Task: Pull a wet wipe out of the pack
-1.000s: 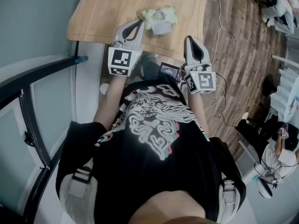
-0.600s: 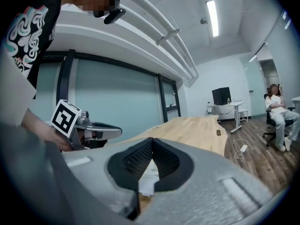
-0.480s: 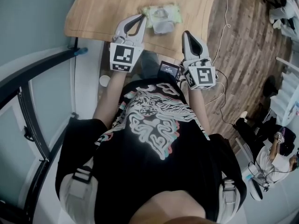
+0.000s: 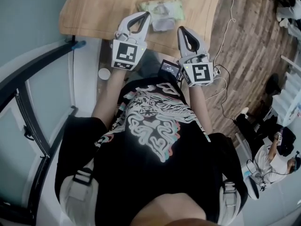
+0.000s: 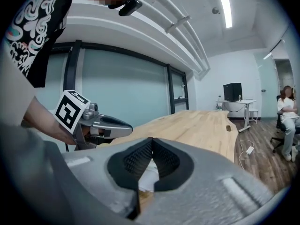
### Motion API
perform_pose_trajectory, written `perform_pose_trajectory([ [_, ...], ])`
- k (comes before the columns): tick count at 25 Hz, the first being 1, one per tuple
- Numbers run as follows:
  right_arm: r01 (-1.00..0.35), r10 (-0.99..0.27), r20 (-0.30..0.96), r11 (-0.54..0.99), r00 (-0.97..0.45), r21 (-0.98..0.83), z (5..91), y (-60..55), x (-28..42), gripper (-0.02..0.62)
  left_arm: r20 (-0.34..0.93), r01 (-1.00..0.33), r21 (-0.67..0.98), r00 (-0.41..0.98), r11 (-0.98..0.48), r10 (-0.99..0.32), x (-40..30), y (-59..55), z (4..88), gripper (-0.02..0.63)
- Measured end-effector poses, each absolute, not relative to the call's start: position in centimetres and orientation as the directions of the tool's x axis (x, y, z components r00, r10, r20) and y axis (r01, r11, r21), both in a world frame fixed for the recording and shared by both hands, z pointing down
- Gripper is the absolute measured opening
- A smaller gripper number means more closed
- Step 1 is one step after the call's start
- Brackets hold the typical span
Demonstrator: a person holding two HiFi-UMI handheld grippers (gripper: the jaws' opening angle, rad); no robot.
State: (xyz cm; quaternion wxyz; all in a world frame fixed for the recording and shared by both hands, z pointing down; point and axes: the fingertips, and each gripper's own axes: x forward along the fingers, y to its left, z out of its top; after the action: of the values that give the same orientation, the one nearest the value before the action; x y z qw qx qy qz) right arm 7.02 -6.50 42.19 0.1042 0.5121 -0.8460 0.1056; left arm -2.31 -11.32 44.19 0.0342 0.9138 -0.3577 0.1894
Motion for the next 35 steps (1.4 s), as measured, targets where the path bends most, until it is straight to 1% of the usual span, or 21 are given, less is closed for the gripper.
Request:
perform_pose_trajectory([
  [8, -0.896, -0.844, 0.307, 0.435, -0.439, -0.085, 44.3, -8.0, 7.9, 0.000, 0.407, -0.636, -0.065, 0.686, -0.769, -0.603, -0.6, -12.1, 46.6, -0.009],
  [12, -0.906, -0.839, 0.351, 0.416, -0.417, -0.081, 45.4, -8.8, 8.0, 0.000, 0.425, -0.609, -0.077, 0.697, -0.790, -0.578, 0.0, -13.1, 47.5, -0.010],
  [18, -0.882, -0.807, 0.370, 0.464, -0.460, -0.085, 46.2, -9.3, 6.9, 0.000, 0.451, -0.568, -0.053, 0.720, -0.821, -0.528, 0.9, -13.7, 48.7, -0.009],
  [21, -0.880, -0.801, 0.380, 0.467, -0.463, -0.088, 46.9, -9.7, 7.1, 0.000, 0.466, -0.556, -0.020, 0.730, -0.831, -0.500, 1.6, -14.0, 49.7, 0.007],
  [24, -0.881, -0.797, 0.391, 0.463, -0.461, -0.096, 47.5, -10.1, 7.2, 0.000, 0.490, -0.535, 0.028, 0.743, -0.844, -0.455, 2.3, -14.2, 50.7, 0.053],
  [27, -0.882, -0.794, 0.399, 0.460, -0.460, -0.101, 47.5, -10.2, 6.9, 0.000, 0.512, -0.513, 0.053, 0.751, -0.857, -0.418, 2.6, -14.2, 51.3, 0.081],
  [31, -0.883, -0.787, 0.413, 0.456, -0.459, -0.112, 48.3, -10.5, 7.1, 0.000, 0.548, -0.481, 0.072, 0.751, -0.874, -0.369, 3.3, -14.3, 52.5, 0.101],
  [35, -0.881, -0.784, 0.413, 0.458, -0.463, -0.119, 48.8, -10.9, 7.2, 0.000, 0.584, -0.487, 0.098, 0.734, -0.868, -0.346, 3.6, -14.3, 53.9, 0.107],
])
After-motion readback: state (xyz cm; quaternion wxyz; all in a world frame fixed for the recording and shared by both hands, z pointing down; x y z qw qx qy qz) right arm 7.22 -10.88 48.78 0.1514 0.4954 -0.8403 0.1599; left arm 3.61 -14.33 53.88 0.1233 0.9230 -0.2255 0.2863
